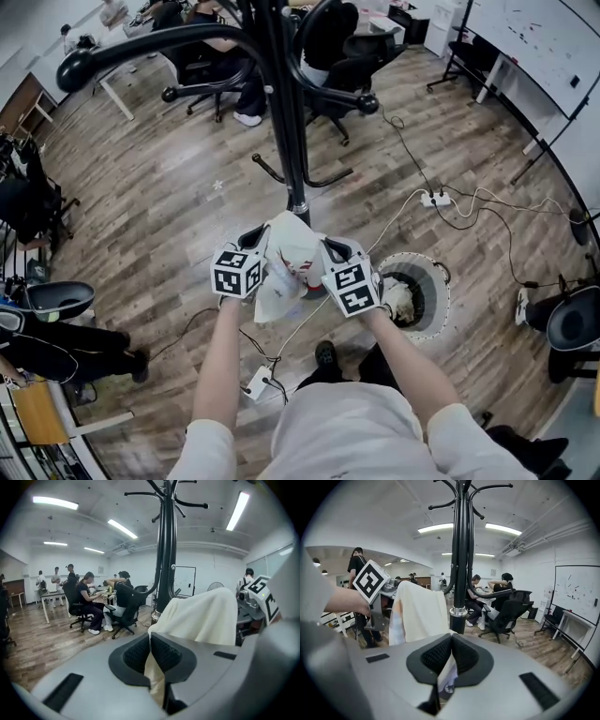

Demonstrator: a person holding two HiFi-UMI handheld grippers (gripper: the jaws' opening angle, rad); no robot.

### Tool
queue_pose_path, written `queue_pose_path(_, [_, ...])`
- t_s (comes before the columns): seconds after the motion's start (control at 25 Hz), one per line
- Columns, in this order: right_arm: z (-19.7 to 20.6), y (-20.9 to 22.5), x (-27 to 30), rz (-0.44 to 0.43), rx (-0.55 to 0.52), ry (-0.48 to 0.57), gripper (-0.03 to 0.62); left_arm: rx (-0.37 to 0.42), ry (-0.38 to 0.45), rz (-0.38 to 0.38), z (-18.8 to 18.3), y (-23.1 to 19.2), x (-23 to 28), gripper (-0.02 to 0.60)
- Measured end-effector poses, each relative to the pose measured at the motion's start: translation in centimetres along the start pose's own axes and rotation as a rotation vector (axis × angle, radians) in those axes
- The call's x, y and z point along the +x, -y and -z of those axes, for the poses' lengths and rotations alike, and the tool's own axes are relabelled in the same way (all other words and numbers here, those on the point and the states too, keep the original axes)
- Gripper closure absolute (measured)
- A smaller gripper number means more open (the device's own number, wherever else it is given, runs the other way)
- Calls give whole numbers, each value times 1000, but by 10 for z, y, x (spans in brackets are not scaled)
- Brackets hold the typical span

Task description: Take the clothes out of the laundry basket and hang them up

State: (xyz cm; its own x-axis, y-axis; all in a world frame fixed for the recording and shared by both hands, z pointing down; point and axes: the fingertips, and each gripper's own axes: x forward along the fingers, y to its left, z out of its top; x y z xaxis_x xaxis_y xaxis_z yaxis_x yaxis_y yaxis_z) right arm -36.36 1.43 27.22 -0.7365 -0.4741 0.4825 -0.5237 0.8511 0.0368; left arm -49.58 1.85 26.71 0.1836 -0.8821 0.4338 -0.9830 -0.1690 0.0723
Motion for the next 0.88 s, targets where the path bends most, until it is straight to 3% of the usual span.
queue_pose_path(0.32, [11,-10,9,-36,38,-39,583,-125,48,32,7,-7,-10,554])
queue_pose_path(0.52, [14,-7,8,-22,50,-40,578,-97,34,25,12,-7,-13,554])
queue_pose_path(0.88, [13,-3,9,-24,56,-17,542,-171,120,0,5,-16,-36,554])
